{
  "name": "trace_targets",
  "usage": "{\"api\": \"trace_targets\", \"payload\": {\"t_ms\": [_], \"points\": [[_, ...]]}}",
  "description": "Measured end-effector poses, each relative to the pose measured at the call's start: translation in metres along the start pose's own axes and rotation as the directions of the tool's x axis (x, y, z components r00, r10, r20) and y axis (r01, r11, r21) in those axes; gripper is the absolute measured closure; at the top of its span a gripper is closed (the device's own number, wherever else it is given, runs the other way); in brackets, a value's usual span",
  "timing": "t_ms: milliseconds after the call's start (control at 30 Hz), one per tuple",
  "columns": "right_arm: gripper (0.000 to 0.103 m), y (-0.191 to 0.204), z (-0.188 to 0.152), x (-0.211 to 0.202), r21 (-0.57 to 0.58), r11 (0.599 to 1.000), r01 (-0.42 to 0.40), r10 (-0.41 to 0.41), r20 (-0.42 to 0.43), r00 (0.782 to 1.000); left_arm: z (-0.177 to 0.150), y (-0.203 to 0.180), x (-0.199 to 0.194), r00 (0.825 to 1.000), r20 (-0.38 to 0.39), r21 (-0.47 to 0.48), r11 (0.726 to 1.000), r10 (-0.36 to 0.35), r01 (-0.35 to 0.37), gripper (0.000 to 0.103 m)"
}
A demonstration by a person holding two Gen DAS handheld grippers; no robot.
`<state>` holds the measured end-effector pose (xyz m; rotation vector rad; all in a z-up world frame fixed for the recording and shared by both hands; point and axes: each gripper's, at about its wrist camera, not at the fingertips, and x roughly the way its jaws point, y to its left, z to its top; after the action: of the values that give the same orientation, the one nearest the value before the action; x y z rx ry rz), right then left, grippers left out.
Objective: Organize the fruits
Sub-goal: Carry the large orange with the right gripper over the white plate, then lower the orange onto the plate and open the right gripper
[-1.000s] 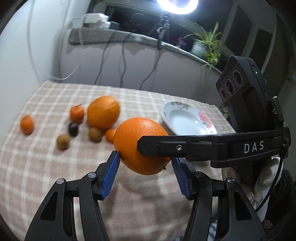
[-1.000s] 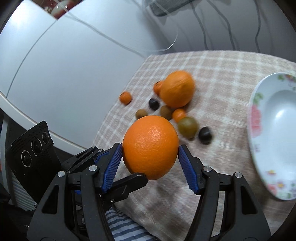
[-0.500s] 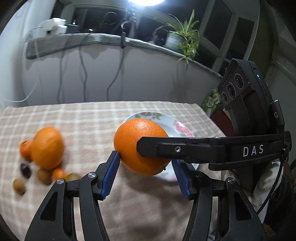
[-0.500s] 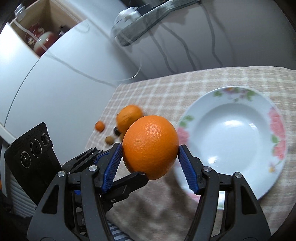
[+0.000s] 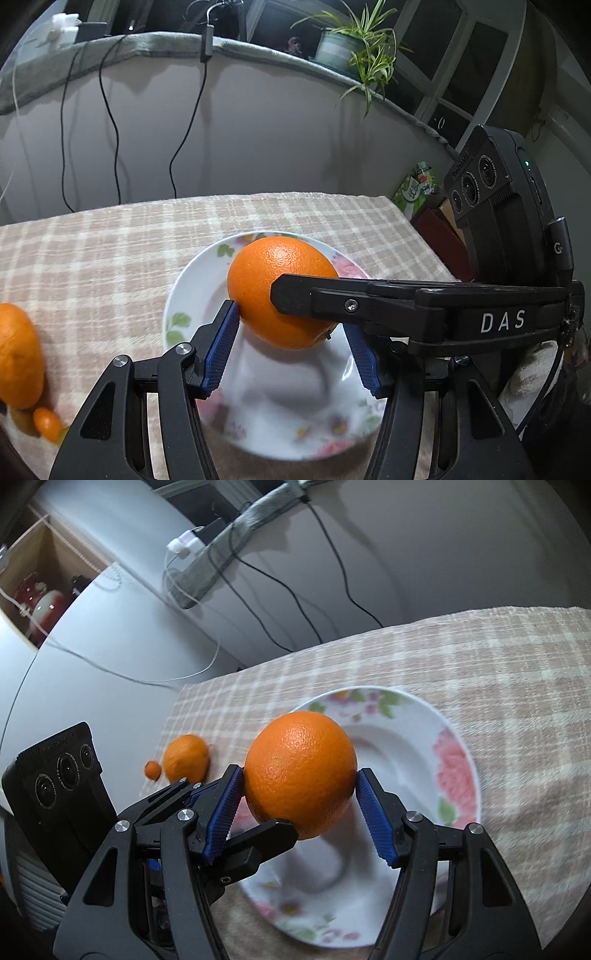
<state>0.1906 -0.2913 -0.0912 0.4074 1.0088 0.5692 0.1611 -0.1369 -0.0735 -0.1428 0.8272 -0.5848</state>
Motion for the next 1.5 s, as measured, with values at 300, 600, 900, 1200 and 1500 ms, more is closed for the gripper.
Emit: {"api": "trace_targets", "payload": {"t_ms": [300, 600, 900, 1200, 1500], "points": [[0.037, -0.015, 0.005, 0.002, 0.012, 1.0, 0.014, -0.014, -0.001, 1.0, 0.005, -0.004, 0.015, 1.0, -0.017, 0.028, 1.0, 0.014, -0.014, 0.046], [0.037, -0.013, 0.004, 0.002, 0.004, 1.0, 0.025, -0.025, -0.005, 1.0, 0.006, -0.006, 0.018, 0.999, -0.025, 0.053, 0.998, 0.028, -0.026, 0.046], [0.028, 0.001, 0.002, -0.003, -0.041, 0.993, 0.111, -0.109, 0.034, 0.993, 0.006, -0.007, 0.01, 0.999, -0.009, 0.055, 0.998, 0.039, -0.038, 0.044], [0.022, 0.012, -0.001, -0.018, -0.079, 0.981, 0.176, -0.169, 0.092, 0.981, -0.003, 0.004, -0.016, 0.998, 0.027, 0.047, 0.997, 0.061, -0.062, 0.039], [0.015, 0.04, -0.004, -0.023, -0.142, 0.974, 0.176, -0.16, 0.118, 0.98, -0.02, 0.032, -0.049, 0.99, 0.046, -0.004, 0.991, 0.132, -0.132, 0.035]]}}
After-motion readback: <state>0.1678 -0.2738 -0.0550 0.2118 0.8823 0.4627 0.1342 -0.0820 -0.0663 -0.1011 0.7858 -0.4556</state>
